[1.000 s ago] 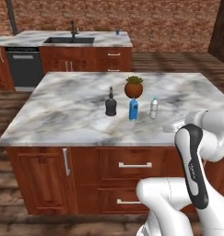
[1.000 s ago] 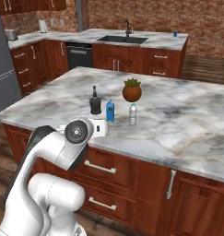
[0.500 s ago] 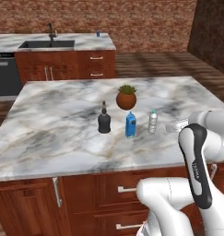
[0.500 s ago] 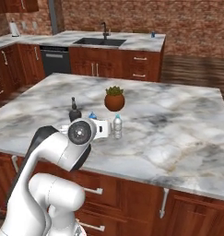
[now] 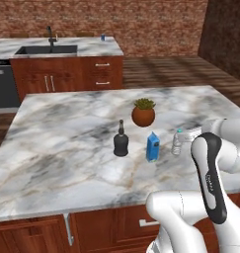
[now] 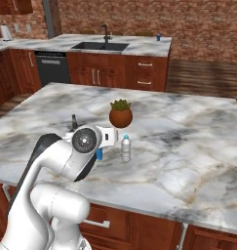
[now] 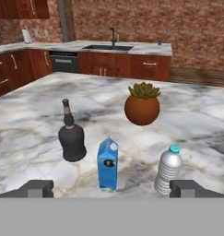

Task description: Move the drinks to the dining counter.

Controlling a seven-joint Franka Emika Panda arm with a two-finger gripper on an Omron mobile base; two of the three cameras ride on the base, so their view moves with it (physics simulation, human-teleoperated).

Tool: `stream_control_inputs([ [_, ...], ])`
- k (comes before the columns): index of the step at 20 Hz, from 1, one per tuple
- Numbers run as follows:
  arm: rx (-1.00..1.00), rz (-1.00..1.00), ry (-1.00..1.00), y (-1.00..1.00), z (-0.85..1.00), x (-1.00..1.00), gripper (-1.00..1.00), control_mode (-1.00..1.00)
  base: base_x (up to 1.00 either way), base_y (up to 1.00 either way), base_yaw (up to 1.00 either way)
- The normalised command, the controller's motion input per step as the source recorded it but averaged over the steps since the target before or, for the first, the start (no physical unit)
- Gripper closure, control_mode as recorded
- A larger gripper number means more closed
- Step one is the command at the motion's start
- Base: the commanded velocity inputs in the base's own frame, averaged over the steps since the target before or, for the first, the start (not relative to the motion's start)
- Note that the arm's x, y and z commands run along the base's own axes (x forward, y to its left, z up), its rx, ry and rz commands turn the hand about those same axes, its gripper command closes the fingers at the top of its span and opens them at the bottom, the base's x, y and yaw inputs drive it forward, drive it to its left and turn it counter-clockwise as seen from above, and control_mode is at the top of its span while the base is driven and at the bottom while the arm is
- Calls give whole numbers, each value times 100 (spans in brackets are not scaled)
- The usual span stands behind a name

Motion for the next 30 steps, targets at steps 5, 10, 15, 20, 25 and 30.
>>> stream_control_inputs([
  [5, 0, 0, 0, 0, 0, 0, -100, 100, 23, 28, -6],
  [10, 0, 0, 0, 0, 0, 0, -100, 100, 2, 11, -1],
  [15, 0, 0, 3, 0, 0, 1, -100, -100, 0, 0, 0],
  [20, -3, -5, 18, 13, 4, 9, -100, -100, 0, 0, 0],
  [25, -6, -12, 13, 26, 2, 13, -100, -100, 0, 0, 0],
  [30, -8, -10, 8, 20, 0, 14, -100, -100, 0, 0, 0],
])
